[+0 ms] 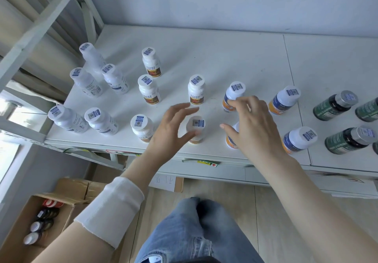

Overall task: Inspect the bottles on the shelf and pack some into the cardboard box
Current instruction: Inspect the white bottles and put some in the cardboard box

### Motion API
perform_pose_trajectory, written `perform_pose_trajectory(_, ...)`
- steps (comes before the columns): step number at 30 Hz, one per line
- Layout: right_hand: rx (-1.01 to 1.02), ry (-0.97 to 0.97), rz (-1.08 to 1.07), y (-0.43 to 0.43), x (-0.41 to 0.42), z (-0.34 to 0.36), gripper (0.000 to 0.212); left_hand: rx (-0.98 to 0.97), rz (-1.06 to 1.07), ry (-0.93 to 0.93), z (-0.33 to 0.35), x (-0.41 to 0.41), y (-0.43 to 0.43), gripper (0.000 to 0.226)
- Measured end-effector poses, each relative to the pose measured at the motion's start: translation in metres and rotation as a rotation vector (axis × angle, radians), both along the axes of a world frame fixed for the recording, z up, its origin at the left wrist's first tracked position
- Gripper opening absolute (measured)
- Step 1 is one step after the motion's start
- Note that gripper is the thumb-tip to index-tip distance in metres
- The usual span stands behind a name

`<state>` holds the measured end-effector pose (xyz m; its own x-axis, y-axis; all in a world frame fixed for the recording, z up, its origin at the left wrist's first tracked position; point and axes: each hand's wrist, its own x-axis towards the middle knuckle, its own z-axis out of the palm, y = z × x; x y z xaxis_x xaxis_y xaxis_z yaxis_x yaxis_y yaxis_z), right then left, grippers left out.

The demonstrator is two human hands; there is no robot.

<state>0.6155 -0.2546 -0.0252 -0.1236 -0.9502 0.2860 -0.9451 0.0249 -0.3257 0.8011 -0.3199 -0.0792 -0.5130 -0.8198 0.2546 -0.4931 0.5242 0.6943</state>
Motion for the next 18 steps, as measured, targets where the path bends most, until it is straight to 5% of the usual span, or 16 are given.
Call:
perform_pose_trajectory(5,0.009,0.002,-0.007,-0.018,-0.005,0.001,0.049,-0.013,0.17,0.002,0.032,-0.035,-0.054,0.055)
perform_pose_trajectory(10,0.03,-0.118,-0.067,-0.033,-0.005,0.0,0.043,0.211,0.18,-0.318,0.032,-0.069,-0.096,0.05)
perform_pose_trajectory(13,0.03,-0.36,-0.15,-0.041,-0.005,-0.001,0.045,0.308,0.264,-0.077,0.033,-0.057,-0.101,0.034)
perform_pose_trajectory(18,0.172,-1.043,-0.139,-0.052,0.003,0.015,0.042,0.953,0.025,0.597,0.059,-0.026,-0.083,0.028)
